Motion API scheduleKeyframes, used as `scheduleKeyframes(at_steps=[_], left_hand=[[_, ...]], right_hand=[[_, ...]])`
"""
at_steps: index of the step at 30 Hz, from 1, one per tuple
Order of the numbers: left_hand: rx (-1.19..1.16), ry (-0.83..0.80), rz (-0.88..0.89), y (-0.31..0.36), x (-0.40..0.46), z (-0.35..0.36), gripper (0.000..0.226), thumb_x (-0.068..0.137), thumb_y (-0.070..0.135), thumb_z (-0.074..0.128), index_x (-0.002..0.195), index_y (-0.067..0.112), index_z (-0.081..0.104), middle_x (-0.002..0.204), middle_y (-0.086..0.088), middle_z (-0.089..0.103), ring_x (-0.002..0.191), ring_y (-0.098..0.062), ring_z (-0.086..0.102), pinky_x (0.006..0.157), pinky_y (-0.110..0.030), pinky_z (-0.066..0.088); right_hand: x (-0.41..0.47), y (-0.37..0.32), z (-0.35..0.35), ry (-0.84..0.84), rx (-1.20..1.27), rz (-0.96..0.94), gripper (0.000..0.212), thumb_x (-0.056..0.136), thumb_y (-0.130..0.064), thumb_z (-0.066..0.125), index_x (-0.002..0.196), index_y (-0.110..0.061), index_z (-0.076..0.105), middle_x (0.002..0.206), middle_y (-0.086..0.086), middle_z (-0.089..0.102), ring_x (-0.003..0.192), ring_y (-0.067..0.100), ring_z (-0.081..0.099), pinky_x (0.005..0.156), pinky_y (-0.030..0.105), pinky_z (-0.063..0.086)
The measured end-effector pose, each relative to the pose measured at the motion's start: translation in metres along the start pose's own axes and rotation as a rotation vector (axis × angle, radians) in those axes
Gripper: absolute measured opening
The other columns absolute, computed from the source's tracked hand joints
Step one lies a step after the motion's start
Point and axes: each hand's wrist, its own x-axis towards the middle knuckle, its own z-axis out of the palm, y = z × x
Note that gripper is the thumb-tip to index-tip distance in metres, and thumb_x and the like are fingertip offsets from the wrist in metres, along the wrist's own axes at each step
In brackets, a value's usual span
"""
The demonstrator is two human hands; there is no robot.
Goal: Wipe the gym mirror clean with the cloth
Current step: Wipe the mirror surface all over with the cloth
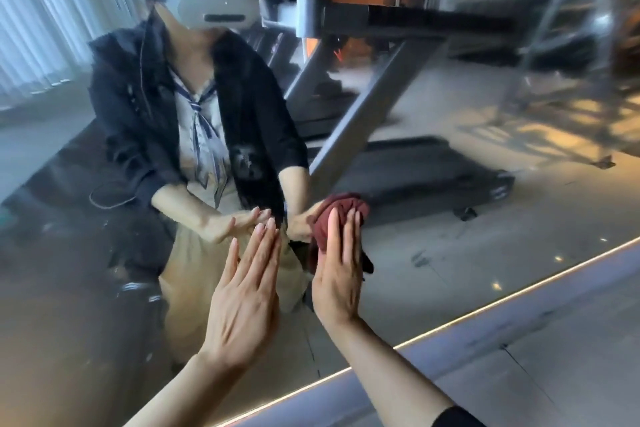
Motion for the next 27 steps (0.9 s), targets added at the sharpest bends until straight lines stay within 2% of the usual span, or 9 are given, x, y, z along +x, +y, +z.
scheduleKeyframes(at_steps=[2,3,8,11,14,16,20,24,27], left_hand=[[0.004,-0.017,-0.011,-0.005,-0.007,0.000,0.082,0.078,0.003,0.056,0.154,-0.003,0.025,0.165,-0.015,0.016,0.154,-0.026,0.010,0.122,-0.049,0.012],[0.007,-0.023,-0.020,-0.009,-0.010,-0.002,0.080,0.080,0.003,0.055,0.154,-0.003,0.024,0.165,-0.015,0.015,0.154,-0.026,0.010,0.123,-0.048,0.011],[0.037,-0.017,-0.080,-0.024,-0.024,-0.005,0.066,0.092,0.008,0.044,0.155,-0.002,0.023,0.166,-0.014,0.013,0.154,-0.028,0.010,0.123,-0.052,0.012],[0.030,-0.025,-0.124,-0.026,-0.033,-0.004,0.060,0.096,0.011,0.033,0.154,-0.003,0.025,0.165,-0.015,0.015,0.154,-0.029,0.011,0.122,-0.054,0.015],[0.046,-0.048,-0.130,-0.031,-0.037,-0.004,0.063,0.094,0.021,0.030,0.152,-0.005,0.029,0.164,-0.017,0.020,0.153,-0.028,0.014,0.124,-0.050,0.010],[0.076,-0.059,-0.104,-0.035,-0.038,-0.005,0.063,0.094,0.019,0.033,0.152,-0.004,0.027,0.164,-0.016,0.018,0.153,-0.028,0.013,0.124,-0.050,0.007],[0.091,-0.023,-0.082,-0.035,-0.037,-0.003,0.064,0.093,0.011,0.038,0.155,-0.001,0.023,0.166,-0.014,0.012,0.154,-0.028,0.010,0.125,-0.050,0.006],[0.063,-0.009,-0.113,-0.031,-0.036,0.002,0.068,0.090,0.012,0.035,0.155,-0.002,0.021,0.165,-0.016,0.013,0.154,-0.028,0.012,0.124,-0.050,0.009],[0.074,-0.026,-0.116,-0.033,-0.036,0.004,0.067,0.090,0.013,0.034,0.154,-0.004,0.022,0.165,-0.018,0.013,0.154,-0.028,0.012,0.124,-0.049,0.007]], right_hand=[[-0.009,0.005,0.001,-0.040,-0.011,-0.094,0.058,0.098,-0.013,0.048,0.153,-0.012,0.030,0.158,0.020,0.034,0.147,0.037,0.029,0.114,0.049,0.035],[0.006,0.005,-0.001,0.003,0.000,-0.101,0.056,0.099,-0.013,0.046,0.153,-0.010,0.031,0.157,0.021,0.034,0.147,0.037,0.029,0.116,0.048,0.033],[0.077,-0.028,-0.011,0.208,0.152,0.191,0.051,0.104,-0.015,0.037,0.155,-0.009,0.032,0.161,0.020,0.028,0.150,0.032,0.024,0.123,0.040,0.021],[-0.004,-0.034,0.013,0.065,0.048,0.036,0.057,0.100,-0.015,0.040,0.156,-0.015,0.027,0.160,0.019,0.029,0.150,0.034,0.025,0.119,0.048,0.027],[-0.068,-0.032,0.024,-0.114,0.036,-0.085,0.066,0.097,-0.013,0.043,0.158,-0.024,0.019,0.159,0.016,0.030,0.148,0.036,0.029,0.117,0.047,0.029],[-0.043,-0.033,0.023,-0.043,0.053,-0.068,0.061,0.099,-0.011,0.045,0.156,-0.019,0.025,0.158,0.019,0.031,0.147,0.038,0.031,0.120,0.044,0.025],[0.027,-0.043,0.012,0.171,0.126,0.132,0.051,0.101,-0.009,0.042,0.152,-0.008,0.036,0.158,0.023,0.033,0.149,0.035,0.028,0.122,0.046,0.024],[-0.034,-0.047,0.022,0.022,0.063,0.055,0.055,0.099,-0.011,0.040,0.153,-0.013,0.029,0.157,0.021,0.035,0.149,0.035,0.028,0.118,0.049,0.027],[-0.050,-0.036,0.019,-0.038,0.048,-0.012,0.052,0.099,-0.012,0.042,0.150,-0.008,0.034,0.153,0.023,0.041,0.145,0.036,0.032,0.114,0.049,0.032]])
